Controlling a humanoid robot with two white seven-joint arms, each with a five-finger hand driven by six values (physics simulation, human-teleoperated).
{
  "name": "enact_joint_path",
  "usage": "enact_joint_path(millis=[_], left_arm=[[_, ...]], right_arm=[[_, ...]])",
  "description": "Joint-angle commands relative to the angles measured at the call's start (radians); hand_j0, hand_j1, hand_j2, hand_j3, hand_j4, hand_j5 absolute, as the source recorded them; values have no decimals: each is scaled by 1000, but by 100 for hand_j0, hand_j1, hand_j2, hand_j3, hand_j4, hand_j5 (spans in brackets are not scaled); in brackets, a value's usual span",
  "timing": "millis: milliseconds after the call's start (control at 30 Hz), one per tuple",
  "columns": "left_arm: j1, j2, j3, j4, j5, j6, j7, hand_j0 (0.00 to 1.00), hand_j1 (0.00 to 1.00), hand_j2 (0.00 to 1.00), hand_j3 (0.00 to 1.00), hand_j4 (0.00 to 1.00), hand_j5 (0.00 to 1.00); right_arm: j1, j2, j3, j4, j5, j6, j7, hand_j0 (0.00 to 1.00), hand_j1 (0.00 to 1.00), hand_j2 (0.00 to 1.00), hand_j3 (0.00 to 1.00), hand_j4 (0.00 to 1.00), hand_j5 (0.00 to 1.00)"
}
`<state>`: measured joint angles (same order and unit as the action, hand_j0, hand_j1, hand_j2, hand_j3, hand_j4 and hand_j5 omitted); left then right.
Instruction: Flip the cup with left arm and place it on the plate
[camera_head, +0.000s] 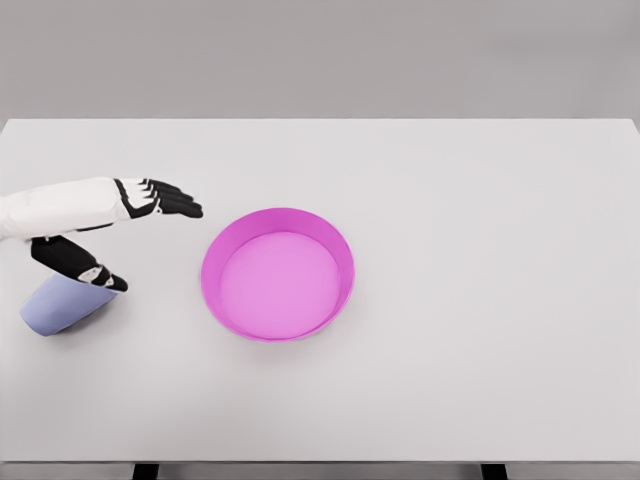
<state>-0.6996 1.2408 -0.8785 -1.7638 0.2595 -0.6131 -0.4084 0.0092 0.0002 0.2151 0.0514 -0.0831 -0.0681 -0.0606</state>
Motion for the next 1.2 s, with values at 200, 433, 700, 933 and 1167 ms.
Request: enact_joint_path(millis=[200, 433, 700, 933, 1167], left_arm=[[14, 45, -5, -2, 219, 2, 0, 100, 100, 100, 100, 100, 100], [110, 37, -7, -2, 402, 2, 5, 100, 100, 100, 100, 100, 100], [206, 37, 15, -2, 438, 2, 422, 100, 100, 100, 100, 100, 100], [318, 48, 85, -2, 317, 10, 389, 100, 100, 100, 100, 100, 100], [439, 59, 130, -2, 326, 131, 329, 100, 100, 100, 100, 100, 100]], right_arm=[[15, 0, -5, 2, -1, 1, -1, 100, 100, 100, 100, 100, 100], [15, 0, -5, 2, -1, 1, -1, 100, 100, 100, 100, 100, 100], [15, 0, -5, 2, -1, 1, -1, 100, 100, 100, 100, 100, 100], [15, 0, -5, 2, -1, 1, -1, 100, 100, 100, 100, 100, 100], [15, 0, -5, 2, -1, 1, -1, 100, 100, 100, 100, 100, 100]])
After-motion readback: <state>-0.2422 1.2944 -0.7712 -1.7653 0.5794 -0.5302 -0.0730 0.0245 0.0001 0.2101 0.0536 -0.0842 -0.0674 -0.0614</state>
